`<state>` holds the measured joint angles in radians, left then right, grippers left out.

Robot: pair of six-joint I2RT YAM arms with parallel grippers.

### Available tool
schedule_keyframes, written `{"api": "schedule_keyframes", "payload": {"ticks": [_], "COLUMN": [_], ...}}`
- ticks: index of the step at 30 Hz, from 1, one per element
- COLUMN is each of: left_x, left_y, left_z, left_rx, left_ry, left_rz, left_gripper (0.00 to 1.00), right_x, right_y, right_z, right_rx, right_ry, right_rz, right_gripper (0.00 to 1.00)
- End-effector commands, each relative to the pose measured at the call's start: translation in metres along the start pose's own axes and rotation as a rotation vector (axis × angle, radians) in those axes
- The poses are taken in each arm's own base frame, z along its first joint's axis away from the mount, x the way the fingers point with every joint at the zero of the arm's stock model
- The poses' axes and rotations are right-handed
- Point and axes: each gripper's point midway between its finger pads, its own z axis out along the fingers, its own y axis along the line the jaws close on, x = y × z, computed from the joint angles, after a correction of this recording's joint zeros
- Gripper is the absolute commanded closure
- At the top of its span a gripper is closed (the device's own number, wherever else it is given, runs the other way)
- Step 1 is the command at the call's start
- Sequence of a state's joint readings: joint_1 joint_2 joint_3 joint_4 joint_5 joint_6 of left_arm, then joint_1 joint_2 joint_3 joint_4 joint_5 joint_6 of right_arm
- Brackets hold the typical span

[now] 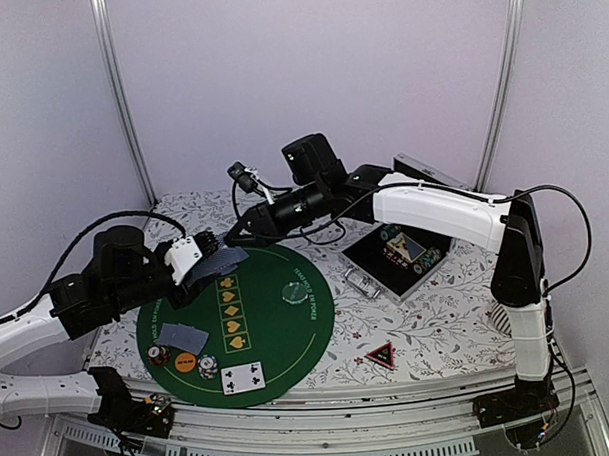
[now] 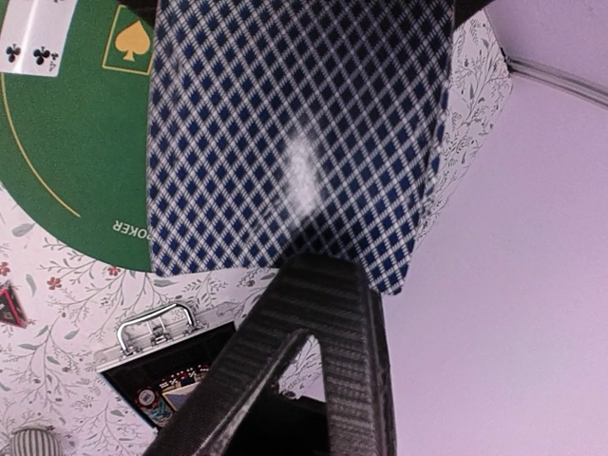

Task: Distribute texas hold em gaming equipment
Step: Pick up the poker card from the face-down deck piles.

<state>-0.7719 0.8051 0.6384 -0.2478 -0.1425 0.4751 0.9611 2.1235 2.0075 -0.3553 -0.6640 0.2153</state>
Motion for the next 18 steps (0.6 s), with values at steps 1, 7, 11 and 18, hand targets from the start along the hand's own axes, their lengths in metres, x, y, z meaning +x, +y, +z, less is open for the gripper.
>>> {"api": "schedule_keyframes", "payload": {"ticks": [1,7,11,18], "left_x": [-0.006,-0.006,-0.006,-0.007], "left_y": [0.003,0.004,0.004,0.003], "left_z": [-0.001,-0.001,-0.001,0.0], "left_rx": [-0.016,-0.016,-0.015,-0.014], "left_ry": [-0.027,-0.026,-0.026,-0.029], "left_rz": [-0.005,-0.006,-0.007,-0.005], "left_gripper": [0.44,0.44,0.44,0.44], "right_x": [-0.016,-0.013,-0.009,-0.009], "right_y": [0.015,0.015,0.009,0.007], "right_z": [-0.011,-0.006,0.0,0.003], "right_rx": [-0.031,-0.051,-0.046,-0.042], "right_ry": [-0.025,-0.014,-0.005,0.0], "right_rz": [-0.001,0.004,0.012,0.01], "right_gripper": [0.68,0.69,0.71,0.69]}}
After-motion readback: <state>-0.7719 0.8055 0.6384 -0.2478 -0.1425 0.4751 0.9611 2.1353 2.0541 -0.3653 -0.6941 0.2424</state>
